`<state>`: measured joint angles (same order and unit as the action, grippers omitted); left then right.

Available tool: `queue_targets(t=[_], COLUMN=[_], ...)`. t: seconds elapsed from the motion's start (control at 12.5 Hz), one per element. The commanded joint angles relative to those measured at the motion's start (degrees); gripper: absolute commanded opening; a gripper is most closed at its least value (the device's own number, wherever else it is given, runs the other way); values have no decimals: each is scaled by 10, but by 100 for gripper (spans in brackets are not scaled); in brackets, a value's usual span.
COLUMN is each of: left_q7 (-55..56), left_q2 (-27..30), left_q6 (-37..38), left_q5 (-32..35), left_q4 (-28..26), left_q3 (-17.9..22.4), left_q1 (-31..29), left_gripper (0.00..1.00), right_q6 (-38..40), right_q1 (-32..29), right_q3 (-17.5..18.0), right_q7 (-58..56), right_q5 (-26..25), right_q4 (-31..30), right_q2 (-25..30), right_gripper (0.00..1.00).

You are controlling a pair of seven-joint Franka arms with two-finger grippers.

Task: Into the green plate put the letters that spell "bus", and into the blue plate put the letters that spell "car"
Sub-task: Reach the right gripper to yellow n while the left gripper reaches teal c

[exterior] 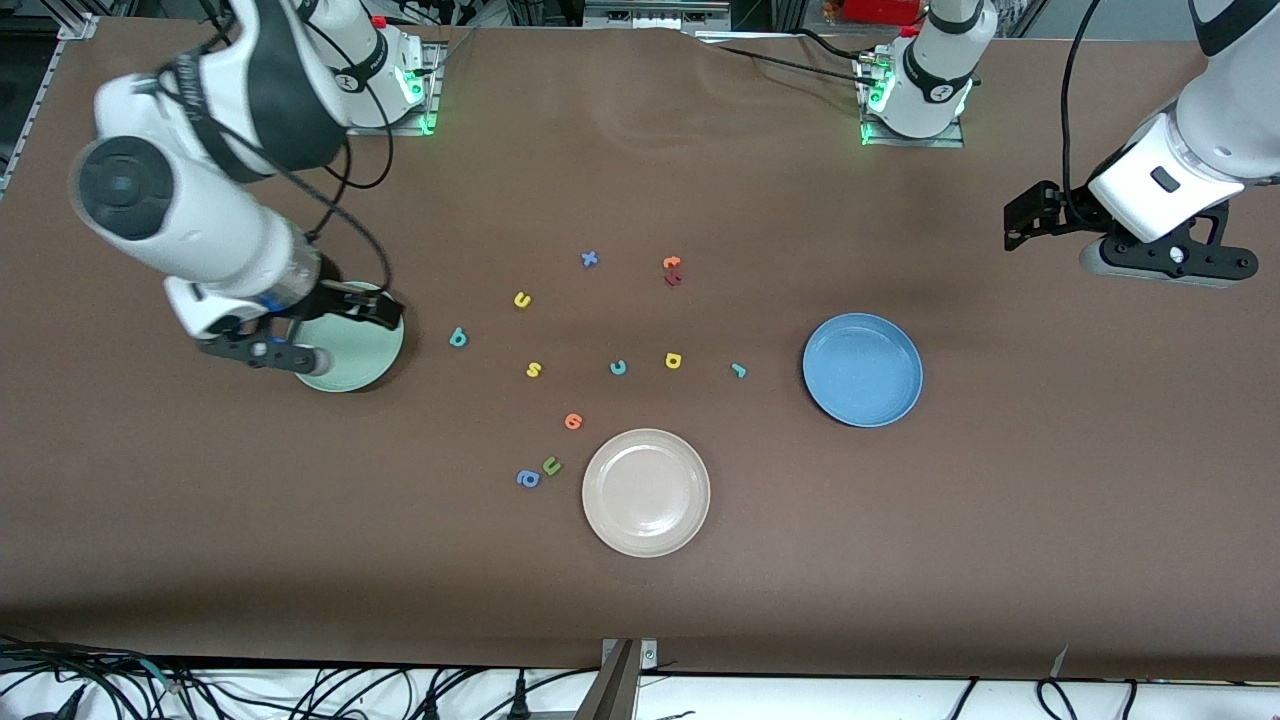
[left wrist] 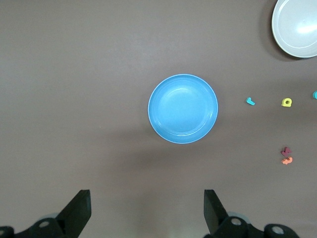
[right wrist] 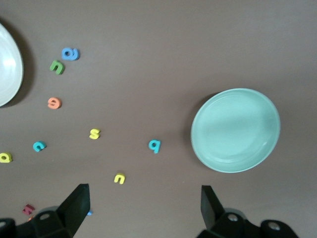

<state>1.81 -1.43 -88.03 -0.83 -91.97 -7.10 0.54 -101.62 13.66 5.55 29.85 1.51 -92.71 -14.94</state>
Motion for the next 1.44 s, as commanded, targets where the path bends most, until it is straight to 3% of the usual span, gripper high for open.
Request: queue_targets(t=[0.0, 0.4, 0.8, 0.96, 1.36], left_q7=[-9, -9, -5, -5, 71], left_q2=[-9, -9, -71, -105, -230], left_q6=[12, 33, 34, 17, -156], left_q5=[3, 0, 2, 0, 9], left_q4=[17, 17, 16, 16, 14], left_q3=[1, -12, -104, -135, -143], left_q1=[4, 3, 4, 8, 60], left_gripper=[100, 100, 100, 100, 100], right_q6=[-58, -234, -392, -414, -465], right_q1=[5, 8, 11, 20, 44], right_q3=[36, 100, 103, 105, 105], right_q7=[62, 177, 190, 235, 291], right_q5=[-1, 0, 0, 0, 0], right_q4=[-56, -192, -323, -339, -339], right_q2=[-7, -31, -46, -58, -93], right_gripper=[99, 99, 99, 99, 99])
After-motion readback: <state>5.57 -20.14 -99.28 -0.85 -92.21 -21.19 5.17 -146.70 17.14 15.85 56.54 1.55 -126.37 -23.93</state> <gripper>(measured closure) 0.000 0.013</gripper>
